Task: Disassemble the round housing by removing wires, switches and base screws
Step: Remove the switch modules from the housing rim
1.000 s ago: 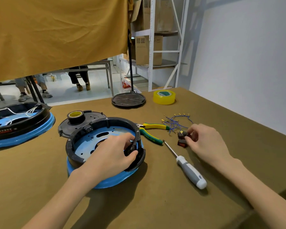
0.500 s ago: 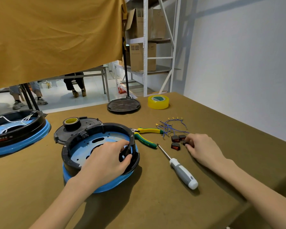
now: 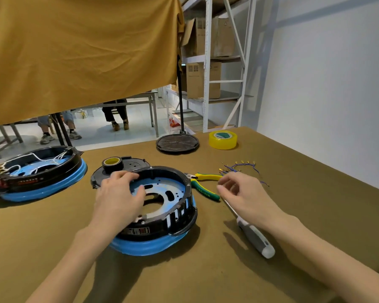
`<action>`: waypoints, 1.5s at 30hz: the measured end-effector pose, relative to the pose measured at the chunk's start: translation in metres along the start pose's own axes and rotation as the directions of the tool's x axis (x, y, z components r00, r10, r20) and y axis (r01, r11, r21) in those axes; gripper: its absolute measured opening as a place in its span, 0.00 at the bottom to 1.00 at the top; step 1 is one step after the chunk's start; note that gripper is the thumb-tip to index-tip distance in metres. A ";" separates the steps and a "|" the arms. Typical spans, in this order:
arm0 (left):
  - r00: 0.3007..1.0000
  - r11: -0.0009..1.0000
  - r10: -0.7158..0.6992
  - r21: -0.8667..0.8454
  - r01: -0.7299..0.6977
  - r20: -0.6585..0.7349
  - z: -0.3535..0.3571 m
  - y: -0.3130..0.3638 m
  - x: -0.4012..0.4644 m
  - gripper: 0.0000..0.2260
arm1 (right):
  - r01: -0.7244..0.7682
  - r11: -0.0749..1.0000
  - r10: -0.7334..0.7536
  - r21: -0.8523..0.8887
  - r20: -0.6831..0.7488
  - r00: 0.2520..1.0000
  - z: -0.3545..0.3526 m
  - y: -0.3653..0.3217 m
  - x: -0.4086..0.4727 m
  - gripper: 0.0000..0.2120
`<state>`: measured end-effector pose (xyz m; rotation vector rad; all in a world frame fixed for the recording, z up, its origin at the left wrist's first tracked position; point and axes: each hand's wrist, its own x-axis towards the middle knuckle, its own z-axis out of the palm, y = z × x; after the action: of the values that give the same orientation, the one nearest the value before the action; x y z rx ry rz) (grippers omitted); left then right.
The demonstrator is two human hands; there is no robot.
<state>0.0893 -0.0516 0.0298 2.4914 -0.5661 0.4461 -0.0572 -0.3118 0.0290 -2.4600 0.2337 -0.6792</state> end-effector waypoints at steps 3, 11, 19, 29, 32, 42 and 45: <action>0.969 0.972 -0.197 -0.097 0.213 0.150 -0.002 -0.021 0.002 0.27 | -0.085 0.996 0.085 -0.009 0.212 0.974 0.032 -0.038 0.016 0.28; 0.950 0.928 -0.311 -0.217 0.303 -0.007 -0.025 -0.041 -0.026 0.13 | -0.150 0.985 0.096 0.080 0.466 0.879 0.042 -0.036 0.054 0.19; 0.988 0.889 0.109 -0.455 -0.049 0.106 -0.005 -0.060 -0.037 0.15 | -0.043 0.962 0.123 -0.268 0.289 0.949 0.053 -0.032 0.053 0.10; 0.908 0.851 0.418 -0.353 -0.388 0.012 -0.005 -0.064 -0.056 0.11 | 0.165 0.967 -0.094 -0.194 0.331 0.939 0.049 -0.043 0.081 0.21; 0.875 0.835 0.484 -0.297 -0.464 -0.008 -0.001 -0.059 -0.061 0.09 | 0.249 0.969 -0.242 -0.003 0.218 0.946 0.061 -0.071 0.046 0.11; 0.807 0.760 0.587 -0.300 -0.576 -0.064 -0.006 -0.041 -0.071 0.07 | 0.322 0.942 -0.295 0.092 0.684 0.668 0.039 -0.094 -0.004 0.23; 0.784 0.731 0.619 -0.334 -0.595 -0.041 -0.002 -0.032 -0.076 0.04 | 0.333 0.942 -0.245 0.036 0.753 0.611 0.023 -0.087 0.008 0.22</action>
<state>0.0394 -0.0034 -0.0144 1.9532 -1.3895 0.4500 -0.0370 -0.2318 0.0659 -2.6762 -0.4848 0.3043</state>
